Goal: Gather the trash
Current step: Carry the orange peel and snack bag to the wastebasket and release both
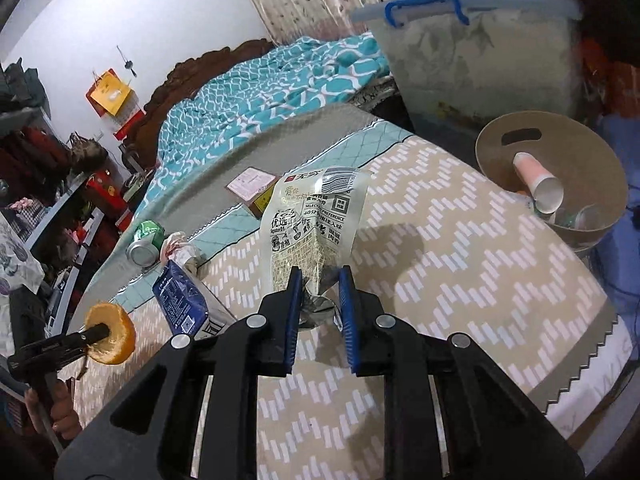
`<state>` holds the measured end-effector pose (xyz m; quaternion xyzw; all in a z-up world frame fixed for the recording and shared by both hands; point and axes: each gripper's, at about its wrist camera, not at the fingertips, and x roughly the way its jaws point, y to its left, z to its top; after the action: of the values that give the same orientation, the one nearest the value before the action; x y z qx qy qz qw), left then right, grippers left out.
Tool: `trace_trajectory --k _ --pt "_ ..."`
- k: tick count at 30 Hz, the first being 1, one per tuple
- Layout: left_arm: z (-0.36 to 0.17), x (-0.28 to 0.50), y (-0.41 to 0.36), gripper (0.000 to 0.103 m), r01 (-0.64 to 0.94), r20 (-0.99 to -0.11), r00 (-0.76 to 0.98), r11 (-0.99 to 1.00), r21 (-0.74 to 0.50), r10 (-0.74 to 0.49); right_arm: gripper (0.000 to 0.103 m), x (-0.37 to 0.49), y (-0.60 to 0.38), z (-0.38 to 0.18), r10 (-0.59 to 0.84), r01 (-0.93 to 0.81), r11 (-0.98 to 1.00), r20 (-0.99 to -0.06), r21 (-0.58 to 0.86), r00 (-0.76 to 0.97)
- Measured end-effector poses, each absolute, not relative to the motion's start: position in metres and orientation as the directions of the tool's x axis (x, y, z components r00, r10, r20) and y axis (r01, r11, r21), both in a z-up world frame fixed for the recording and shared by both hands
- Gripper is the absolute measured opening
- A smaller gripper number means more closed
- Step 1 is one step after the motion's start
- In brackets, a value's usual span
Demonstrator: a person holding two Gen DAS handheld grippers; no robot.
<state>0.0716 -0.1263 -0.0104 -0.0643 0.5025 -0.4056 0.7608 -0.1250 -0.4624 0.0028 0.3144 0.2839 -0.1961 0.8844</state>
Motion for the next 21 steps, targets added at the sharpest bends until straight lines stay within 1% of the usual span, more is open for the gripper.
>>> trace_trajectory --k 5,8,10,14,18,21 --pt "0.001 0.051 -0.179 0.013 0.631 -0.711 0.071 0.583 -0.512 -0.700 0.021 -0.136 -0.477 -0.021 -0.139 0.540 0.685 -0.640 0.489 0.756" --pt "0.009 0.040 -0.224 0.013 0.688 -0.718 0.012 0.527 -0.499 -0.696 0.021 -0.152 -0.492 -0.027 -0.138 0.543 0.644 -0.616 0.539 0.775" --pt "0.020 0.033 -0.260 0.013 0.732 -0.720 -0.018 0.481 -0.482 -0.694 0.021 -0.170 -0.509 -0.023 -0.168 0.547 0.613 -0.583 0.569 0.795" --pt "0.037 0.020 -0.332 0.013 0.801 -0.720 -0.055 0.400 -0.446 -0.692 0.021 -0.201 -0.546 -0.013 -0.260 0.582 0.576 -0.546 0.574 0.796" --pt "0.039 0.010 -0.420 0.013 0.839 -0.727 -0.097 0.337 -0.428 -0.680 0.021 -0.233 -0.592 -0.013 -0.344 0.635 0.510 -0.539 0.580 0.769" --pt "0.030 -0.002 -0.496 0.013 0.871 -0.753 -0.103 0.306 -0.384 -0.650 0.021 -0.249 -0.623 -0.019 -0.377 0.667 0.464 -0.551 0.583 0.744"
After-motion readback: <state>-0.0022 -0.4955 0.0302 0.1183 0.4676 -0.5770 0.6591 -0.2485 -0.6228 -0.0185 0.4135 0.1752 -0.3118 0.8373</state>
